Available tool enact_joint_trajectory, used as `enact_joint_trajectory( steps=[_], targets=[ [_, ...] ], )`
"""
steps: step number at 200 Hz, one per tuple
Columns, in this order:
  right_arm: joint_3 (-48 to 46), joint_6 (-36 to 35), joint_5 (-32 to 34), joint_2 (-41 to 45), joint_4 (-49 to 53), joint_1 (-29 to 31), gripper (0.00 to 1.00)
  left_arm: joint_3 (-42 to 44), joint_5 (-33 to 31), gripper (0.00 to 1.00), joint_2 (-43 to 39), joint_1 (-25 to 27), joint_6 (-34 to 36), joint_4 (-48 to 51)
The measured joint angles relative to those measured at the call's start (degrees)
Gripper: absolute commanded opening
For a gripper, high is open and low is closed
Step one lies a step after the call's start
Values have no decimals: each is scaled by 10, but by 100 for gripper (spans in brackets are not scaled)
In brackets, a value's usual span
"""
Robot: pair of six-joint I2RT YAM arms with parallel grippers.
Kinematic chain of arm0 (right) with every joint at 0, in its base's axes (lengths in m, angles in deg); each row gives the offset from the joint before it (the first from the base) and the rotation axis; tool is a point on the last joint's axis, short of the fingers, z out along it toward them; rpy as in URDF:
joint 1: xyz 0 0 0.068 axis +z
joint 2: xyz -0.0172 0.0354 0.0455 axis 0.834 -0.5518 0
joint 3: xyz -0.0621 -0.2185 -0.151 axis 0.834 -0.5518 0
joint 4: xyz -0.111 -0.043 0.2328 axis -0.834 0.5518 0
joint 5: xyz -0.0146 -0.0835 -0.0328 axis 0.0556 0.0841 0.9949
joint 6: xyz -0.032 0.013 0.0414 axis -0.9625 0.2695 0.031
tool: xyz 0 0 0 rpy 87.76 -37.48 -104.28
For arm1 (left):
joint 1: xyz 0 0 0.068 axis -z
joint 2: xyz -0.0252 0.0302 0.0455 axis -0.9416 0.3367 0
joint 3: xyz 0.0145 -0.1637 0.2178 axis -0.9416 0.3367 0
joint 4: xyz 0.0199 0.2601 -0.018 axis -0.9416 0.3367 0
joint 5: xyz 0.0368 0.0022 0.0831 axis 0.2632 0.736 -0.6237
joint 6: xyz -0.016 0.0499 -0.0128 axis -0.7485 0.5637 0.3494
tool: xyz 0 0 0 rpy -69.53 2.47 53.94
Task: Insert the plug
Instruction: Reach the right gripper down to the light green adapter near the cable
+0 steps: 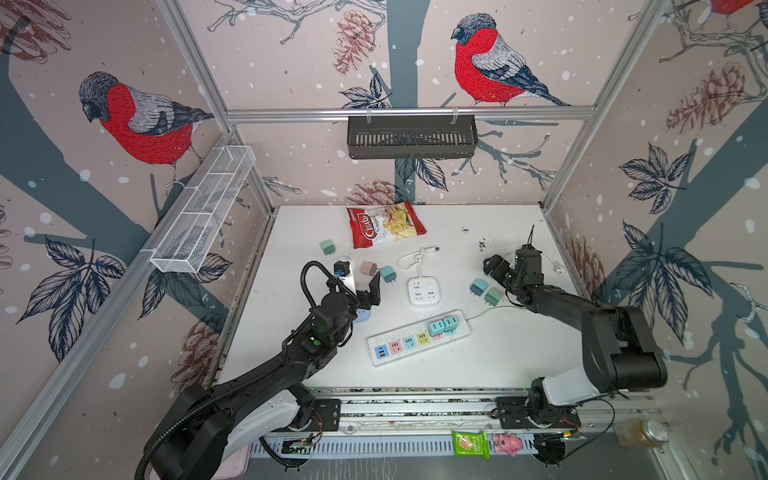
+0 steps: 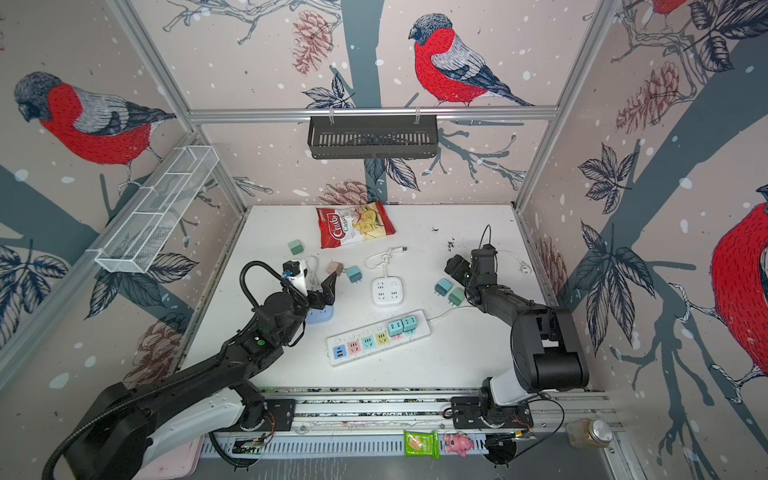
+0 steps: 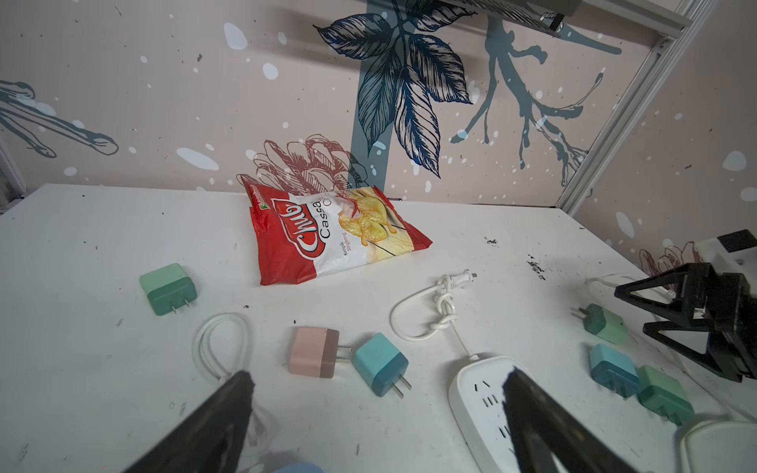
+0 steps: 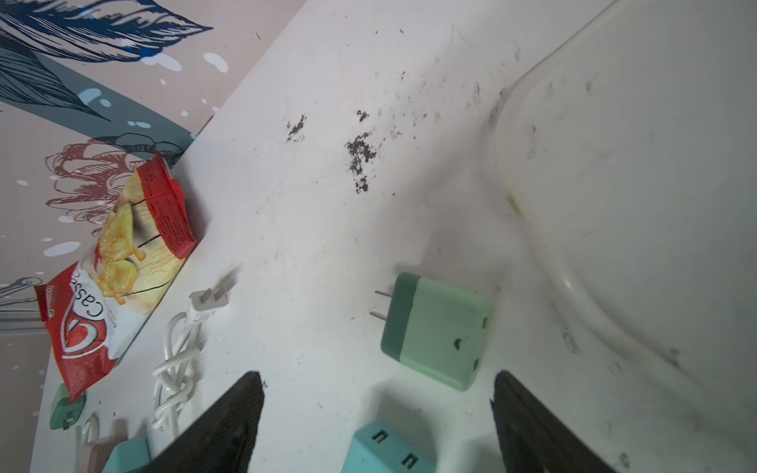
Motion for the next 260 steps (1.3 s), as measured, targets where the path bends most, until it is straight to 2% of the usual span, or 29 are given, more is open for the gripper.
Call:
enact_joint_trajectory(
  steps=[16, 70, 114, 200, 226, 260],
  targets=[
    [16, 0, -3, -21, 11, -2, 100, -2, 10, 95, 7, 0, 0, 0],
    [51, -14, -2, -64, 30, 0, 100, -9, 25, 95, 32, 0, 5, -3],
    [136, -49, 18, -142, 63, 14, 94, -16, 40, 94, 45, 0, 4, -4],
    [267, -146, 122, -232, 156, 144, 94, -16, 41, 94, 42, 0, 4, -4],
    [304, -155, 172, -257, 187, 169, 99, -17, 41, 94, 42, 0, 4, -4],
    [320, -162, 223, -265, 227, 183, 100, -18, 43, 94, 41, 0, 4, -4]
  ],
)
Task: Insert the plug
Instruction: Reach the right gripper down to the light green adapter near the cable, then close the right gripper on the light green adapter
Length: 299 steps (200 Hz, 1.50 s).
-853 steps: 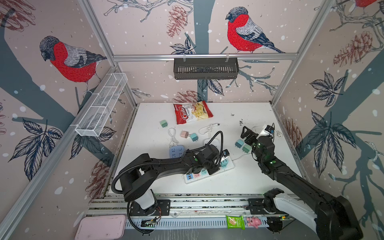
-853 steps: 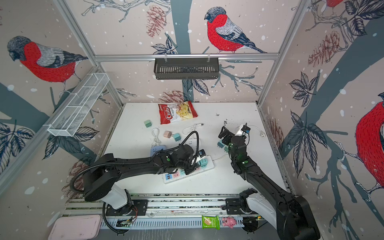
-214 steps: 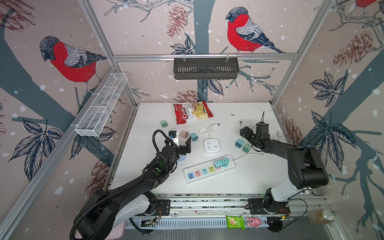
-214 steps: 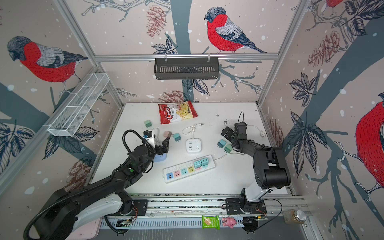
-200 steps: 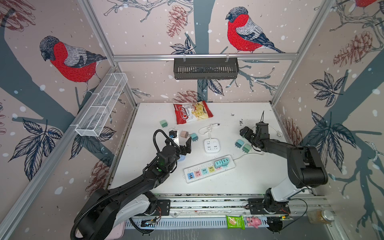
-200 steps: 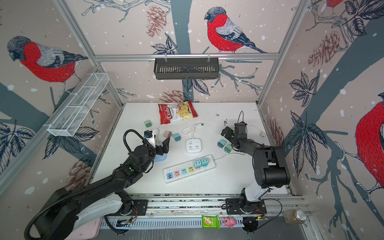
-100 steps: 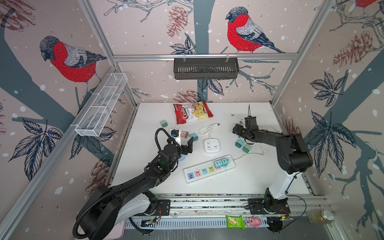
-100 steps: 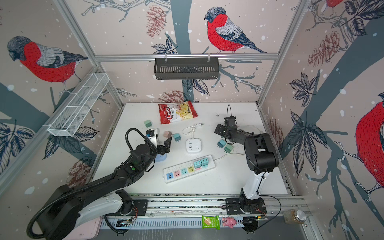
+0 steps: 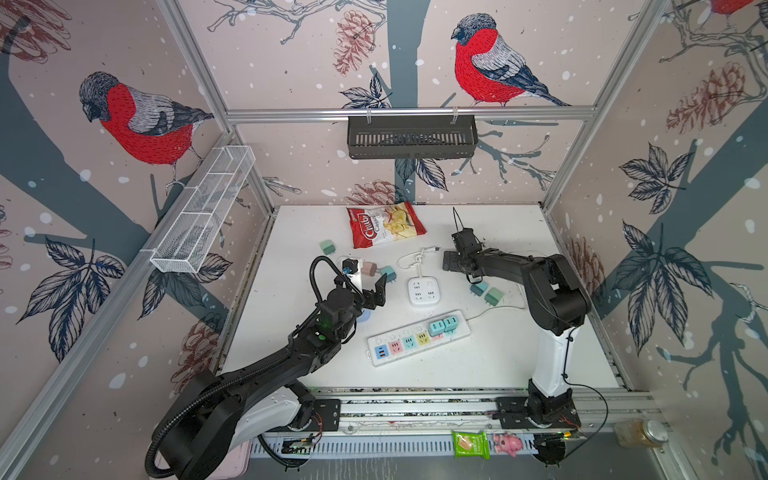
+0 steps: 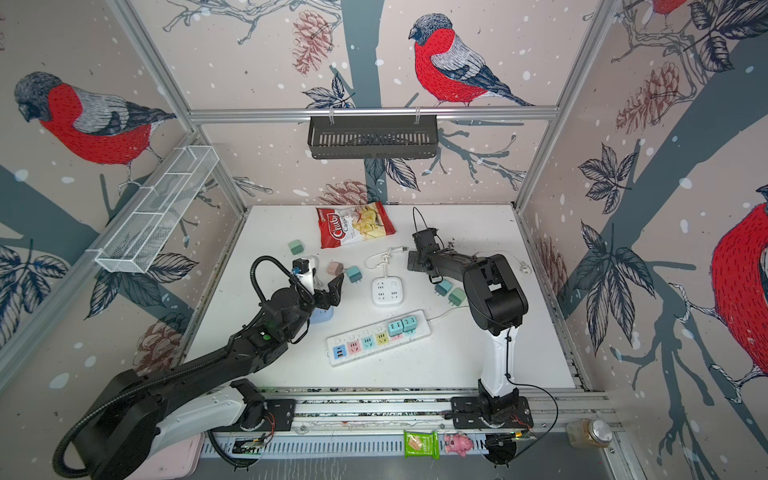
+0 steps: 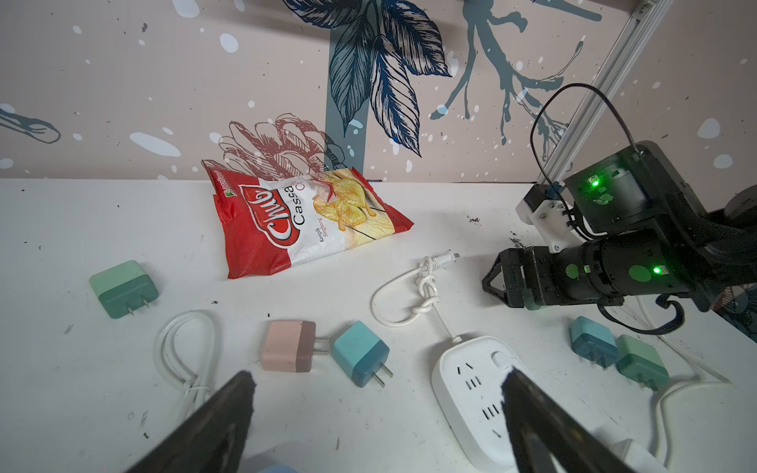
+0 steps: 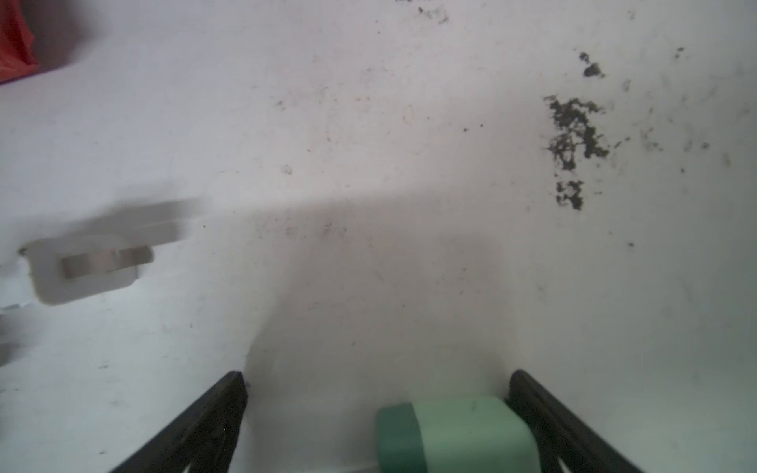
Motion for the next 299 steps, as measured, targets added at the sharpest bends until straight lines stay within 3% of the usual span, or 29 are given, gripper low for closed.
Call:
enact_joint_trajectory(
  steps=[64, 88, 141, 173, 216, 260, 299],
  targets=[
    [-44, 14, 29, 51, 38, -6, 100, 0, 2, 94, -7, 0, 0, 1],
    [-70, 19, 12, 77, 38, -14, 99, 0, 2, 94, -7, 0, 0, 1],
    [-113, 46, -60, 100, 21, -66, 86, -3, 10, 94, -3, 0, 0, 2],
    [-128, 59, -94, 108, -12, -75, 87, -5, 10, 94, 3, 0, 0, 2],
    [-104, 59, -120, 86, -31, -65, 87, -12, 12, 94, 13, 0, 0, 4],
    [-68, 59, -102, 55, -32, -65, 86, -13, 12, 94, 12, 0, 0, 4],
    [-48, 59, -74, 39, -20, -59, 77, -13, 12, 95, 10, 0, 0, 4]
  ],
)
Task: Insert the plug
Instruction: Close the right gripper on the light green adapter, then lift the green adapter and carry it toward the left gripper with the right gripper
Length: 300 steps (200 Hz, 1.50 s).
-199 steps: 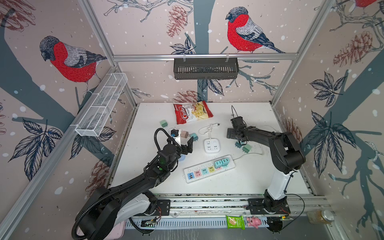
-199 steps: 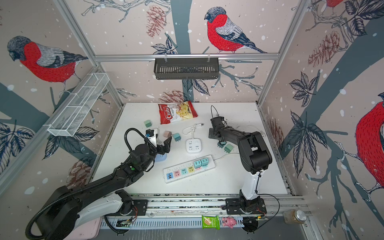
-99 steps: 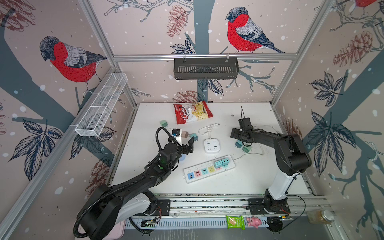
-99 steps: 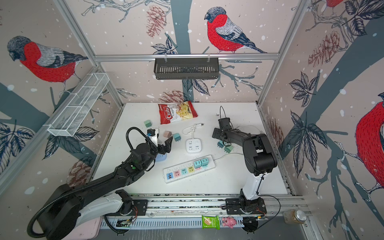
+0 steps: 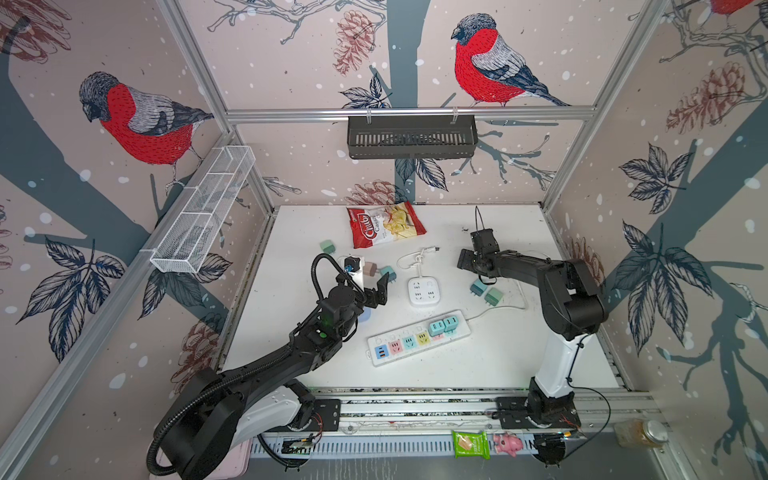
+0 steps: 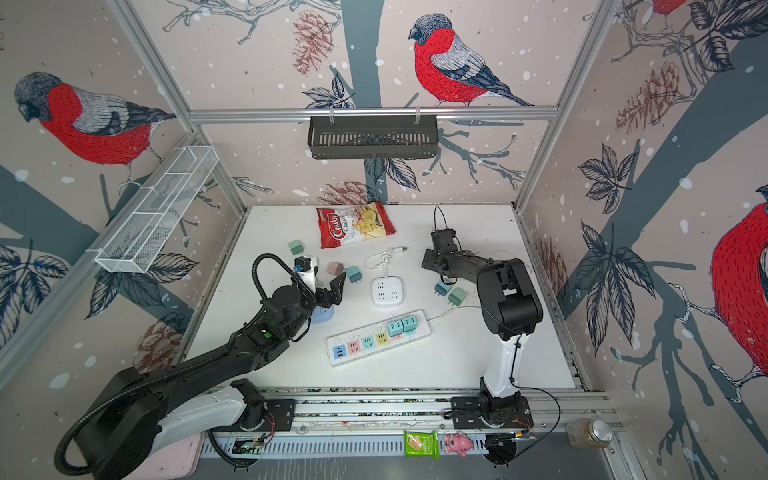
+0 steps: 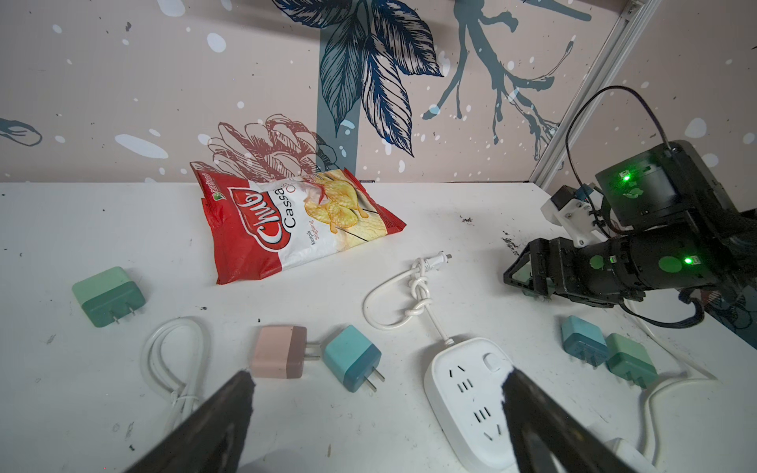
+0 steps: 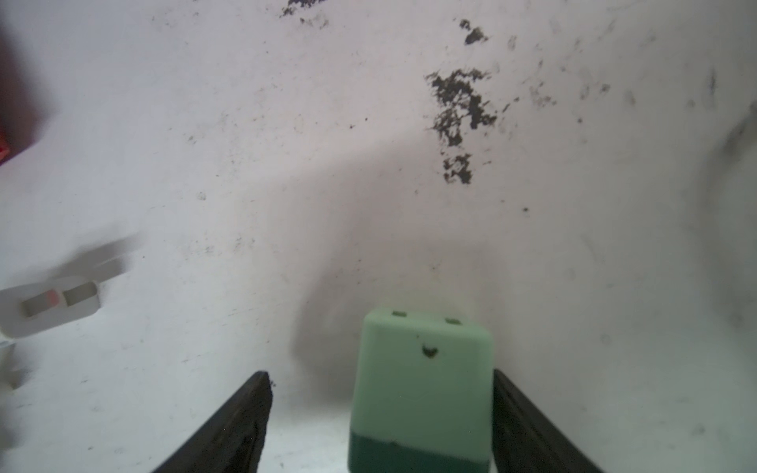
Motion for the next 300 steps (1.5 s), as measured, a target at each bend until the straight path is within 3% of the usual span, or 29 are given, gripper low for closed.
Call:
enact_joint_trajectory(
  steps=[75, 156, 217, 246, 300],
  targets=[
    [34, -2, 67, -25, 45, 16, 50, -2, 0, 95, -3, 0, 0, 0],
    [21, -13, 51, -4, 56, 28, 27, -2, 0, 95, -3, 0, 0, 1],
    [-72, -32, 33, 136, 9, 63, 21, -2, 0, 95, -7, 0, 0, 4],
    [-133, -50, 27, 216, -46, 90, 19, -4, 16, 81, -13, 0, 0, 8],
    [-234, -99, 23, 351, -162, 139, 14, -12, 43, 81, -39, 35, 23, 13]
  ],
)
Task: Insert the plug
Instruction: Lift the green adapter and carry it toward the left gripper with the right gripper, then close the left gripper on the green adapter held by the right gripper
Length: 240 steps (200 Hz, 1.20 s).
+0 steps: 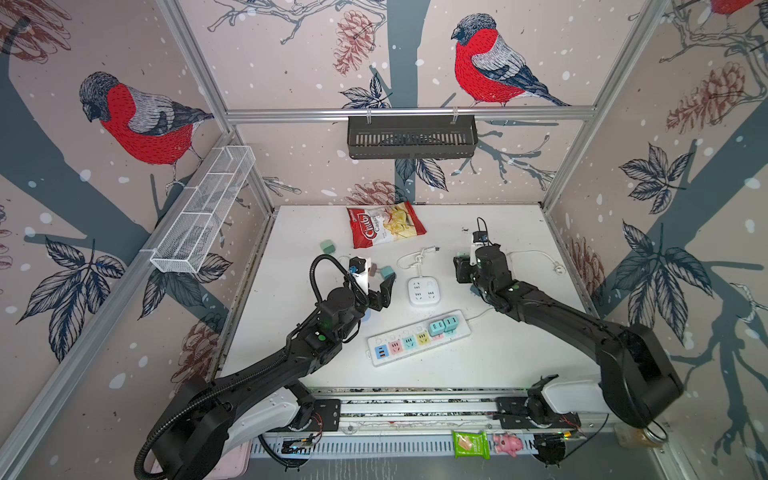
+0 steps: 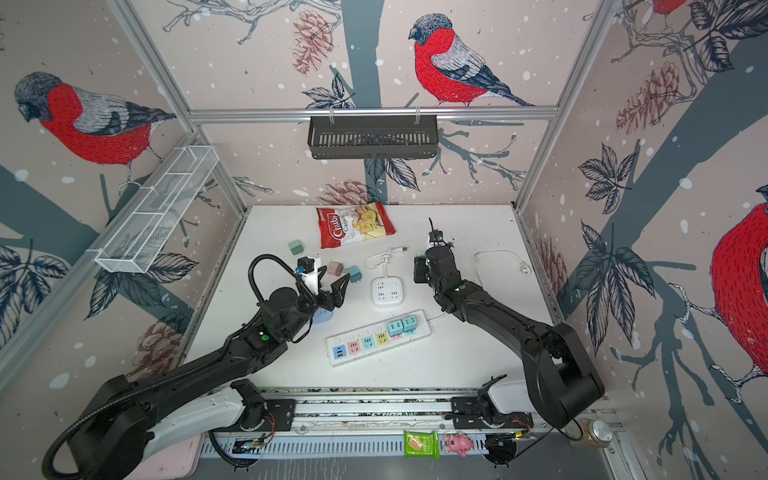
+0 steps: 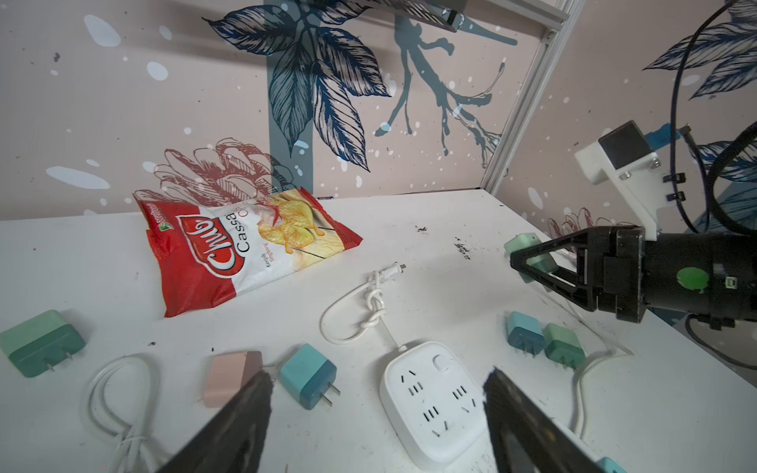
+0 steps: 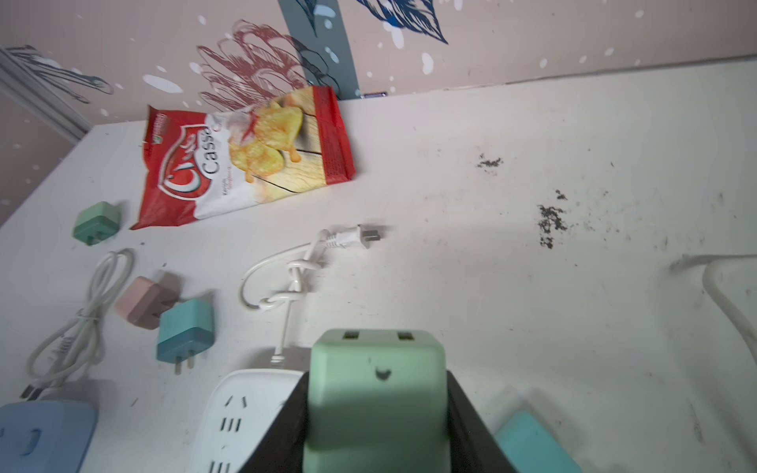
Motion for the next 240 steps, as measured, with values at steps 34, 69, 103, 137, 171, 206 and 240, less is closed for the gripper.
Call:
enact_joint_trajectory(
  steps=[34, 69, 103, 137, 171, 206, 240],
  targets=[
    [-57, -40, 12, 73, -68, 38, 5, 10, 9, 81, -11, 7, 6, -1],
    [-126, -108, 27, 125, -165, 83, 3, 11, 32, 81, -17, 13, 14, -4],
    [-189, -174, -27, 151, -261, 92, 2, 21, 54, 80, -26, 15, 17, -14],
    [-248, -274, -132, 175, -333, 101, 1, 23, 79, 76, -27, 17, 20, -18],
    [-334, -386, -179, 195, -415, 119, 0, 24, 109, 74, -24, 17, 28, -26],
    [-346, -443, -180, 194, -457, 125, 0, 24, 197, 73, -4, 22, 31, -63],
    [-344, -476, -177, 189, -468, 149, 1, 5, 279, 72, 33, 30, 33, -75]
  ],
)
